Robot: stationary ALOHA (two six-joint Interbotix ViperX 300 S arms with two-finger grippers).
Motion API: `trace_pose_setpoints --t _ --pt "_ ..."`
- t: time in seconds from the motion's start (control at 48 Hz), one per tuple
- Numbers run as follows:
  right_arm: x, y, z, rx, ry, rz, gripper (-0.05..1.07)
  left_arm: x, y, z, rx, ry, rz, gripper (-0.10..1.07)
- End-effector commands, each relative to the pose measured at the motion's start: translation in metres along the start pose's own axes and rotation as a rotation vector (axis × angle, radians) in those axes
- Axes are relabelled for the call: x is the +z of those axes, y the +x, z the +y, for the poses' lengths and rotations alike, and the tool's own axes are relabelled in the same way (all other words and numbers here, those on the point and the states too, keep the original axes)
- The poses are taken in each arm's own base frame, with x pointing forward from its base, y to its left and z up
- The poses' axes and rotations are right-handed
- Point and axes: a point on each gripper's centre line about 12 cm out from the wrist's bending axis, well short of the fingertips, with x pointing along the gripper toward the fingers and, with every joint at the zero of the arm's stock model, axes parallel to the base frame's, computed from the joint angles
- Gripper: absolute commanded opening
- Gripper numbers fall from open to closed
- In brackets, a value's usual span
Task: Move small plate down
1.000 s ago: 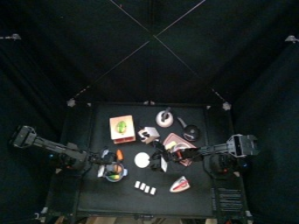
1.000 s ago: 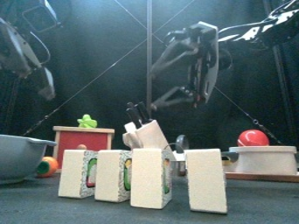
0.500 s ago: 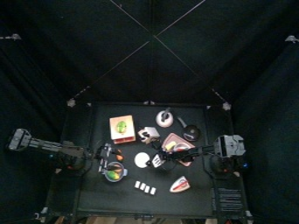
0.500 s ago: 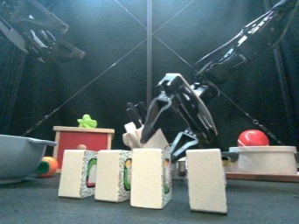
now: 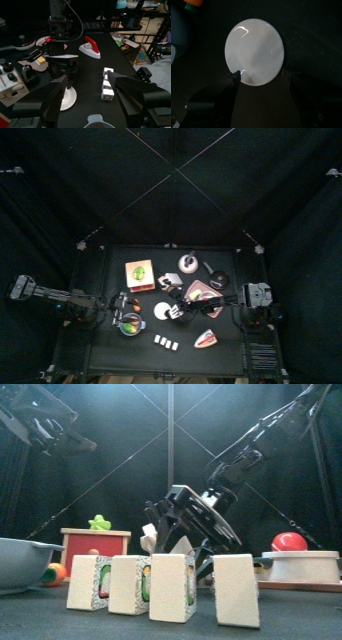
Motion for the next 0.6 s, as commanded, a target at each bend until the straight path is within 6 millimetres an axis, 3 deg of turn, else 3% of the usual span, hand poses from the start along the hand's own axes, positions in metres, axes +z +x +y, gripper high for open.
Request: trace_pose_setpoints --t 0.0,0.167,0.583 --pt "0.0070 -0.0017 0.0056 0.012 -0.002 -0.015 0.96 0.0058 0.0009 0.0001 -0.001 0.000 -0.020 0.98" --pt "0.0055 -0.0007 0.0023 -0.012 -0.010 -0.005 0.92 0.0052 0.0008 -0.0002 -0.002 -0.003 -0.018 0.98" --pt "0.0022 0.0057 -0.0034 -0.052 -0.014 0.015 0.66 0.0046 0.0008 0.0000 0.000 -0.013 -0.017 0.98"
